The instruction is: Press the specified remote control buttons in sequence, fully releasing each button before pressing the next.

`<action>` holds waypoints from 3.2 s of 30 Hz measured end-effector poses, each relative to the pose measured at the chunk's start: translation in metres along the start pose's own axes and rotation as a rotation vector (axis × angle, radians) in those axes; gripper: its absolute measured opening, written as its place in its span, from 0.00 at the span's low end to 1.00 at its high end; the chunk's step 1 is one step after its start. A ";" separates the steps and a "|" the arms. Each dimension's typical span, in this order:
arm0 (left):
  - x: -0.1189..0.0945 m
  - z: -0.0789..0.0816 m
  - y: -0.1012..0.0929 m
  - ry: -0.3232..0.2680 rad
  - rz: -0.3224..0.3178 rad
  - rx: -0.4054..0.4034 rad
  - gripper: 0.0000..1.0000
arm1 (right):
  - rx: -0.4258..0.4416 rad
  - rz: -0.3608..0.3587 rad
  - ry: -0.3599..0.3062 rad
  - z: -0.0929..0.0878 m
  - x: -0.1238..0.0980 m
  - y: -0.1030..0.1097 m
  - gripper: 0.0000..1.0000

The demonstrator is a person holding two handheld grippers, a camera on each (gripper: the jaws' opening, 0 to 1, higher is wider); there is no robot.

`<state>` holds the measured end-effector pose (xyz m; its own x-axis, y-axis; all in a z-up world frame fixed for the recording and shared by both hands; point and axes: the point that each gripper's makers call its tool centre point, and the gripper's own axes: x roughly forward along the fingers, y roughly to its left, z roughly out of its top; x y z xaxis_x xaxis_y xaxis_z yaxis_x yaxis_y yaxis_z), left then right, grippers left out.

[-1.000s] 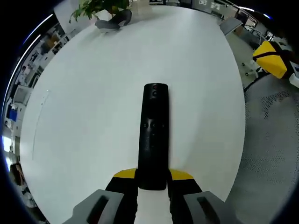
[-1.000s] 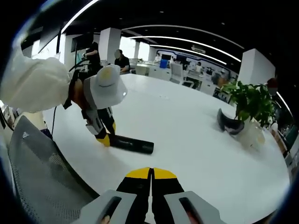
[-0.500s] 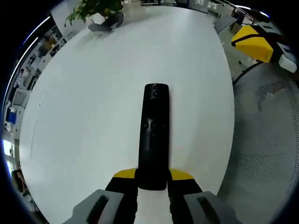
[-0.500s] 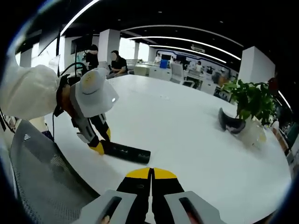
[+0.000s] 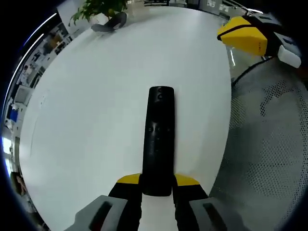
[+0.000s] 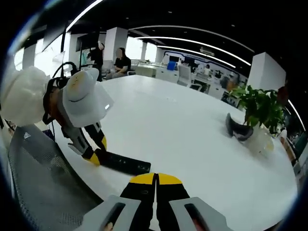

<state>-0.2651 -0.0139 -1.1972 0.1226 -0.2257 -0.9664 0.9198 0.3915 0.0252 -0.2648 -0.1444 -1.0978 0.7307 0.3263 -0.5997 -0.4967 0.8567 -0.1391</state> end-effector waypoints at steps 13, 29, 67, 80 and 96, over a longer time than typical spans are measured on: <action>-0.002 -0.004 -0.023 -0.024 0.004 -0.028 0.24 | 0.010 0.015 0.003 -0.001 0.000 0.002 0.00; -0.003 -0.007 -0.038 -0.074 0.015 -0.087 0.24 | 0.083 0.075 0.049 -0.004 0.005 0.008 0.00; -0.004 0.001 -0.043 -0.444 0.003 -0.065 0.24 | 0.314 0.264 0.410 -0.054 0.066 0.019 0.00; -0.004 0.003 -0.046 -0.455 -0.001 -0.041 0.24 | 0.273 0.298 0.417 -0.054 0.066 0.029 0.00; -0.003 0.007 -0.046 -0.480 -0.001 -0.049 0.25 | 0.463 0.318 0.385 -0.055 0.065 0.027 0.00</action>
<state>-0.3052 -0.0372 -1.1934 0.2905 -0.6083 -0.7387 0.9027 0.4302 0.0007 -0.2563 -0.1219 -1.1835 0.3209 0.4981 -0.8056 -0.3453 0.8535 0.3902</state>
